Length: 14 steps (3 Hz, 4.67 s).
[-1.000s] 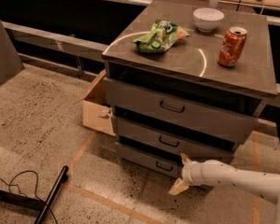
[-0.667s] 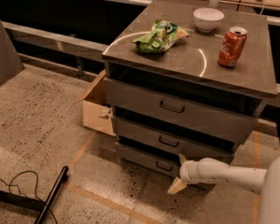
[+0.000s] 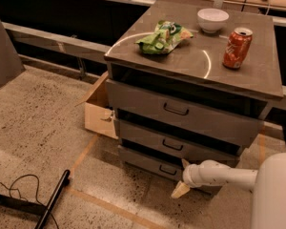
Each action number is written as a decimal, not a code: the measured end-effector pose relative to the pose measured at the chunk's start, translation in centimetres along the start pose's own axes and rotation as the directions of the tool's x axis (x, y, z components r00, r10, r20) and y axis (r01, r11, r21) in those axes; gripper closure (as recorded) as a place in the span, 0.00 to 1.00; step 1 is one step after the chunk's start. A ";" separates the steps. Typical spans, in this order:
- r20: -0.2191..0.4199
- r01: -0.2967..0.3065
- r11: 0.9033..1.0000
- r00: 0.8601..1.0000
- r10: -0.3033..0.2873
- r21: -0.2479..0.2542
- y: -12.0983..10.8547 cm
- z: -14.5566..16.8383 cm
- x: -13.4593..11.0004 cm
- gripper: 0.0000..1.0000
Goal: Open bottom drawer
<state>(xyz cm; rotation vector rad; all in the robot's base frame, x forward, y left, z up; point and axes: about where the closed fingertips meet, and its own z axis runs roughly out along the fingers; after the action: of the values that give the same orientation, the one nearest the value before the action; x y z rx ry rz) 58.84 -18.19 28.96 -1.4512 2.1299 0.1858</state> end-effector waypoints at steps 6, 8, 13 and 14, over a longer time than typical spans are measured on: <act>-0.094 -0.078 0.996 0.992 0.082 0.046 -2.1 6.6 6.3 0.00; -0.099 -0.034 0.999 0.994 0.036 0.026 -3.3 8.8 6.7 0.17; -0.079 -0.033 0.995 0.997 0.026 -0.097 0.1 8.8 5.3 0.16; -0.061 -0.048 0.974 0.998 0.035 -0.223 4.0 8.1 3.6 0.19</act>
Offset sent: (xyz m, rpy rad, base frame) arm -0.0065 -0.0390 -0.0747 -0.0397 0.0944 -0.1696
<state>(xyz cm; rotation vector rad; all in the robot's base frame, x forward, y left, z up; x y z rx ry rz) 57.19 -16.22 19.56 -1.5543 2.2447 0.4180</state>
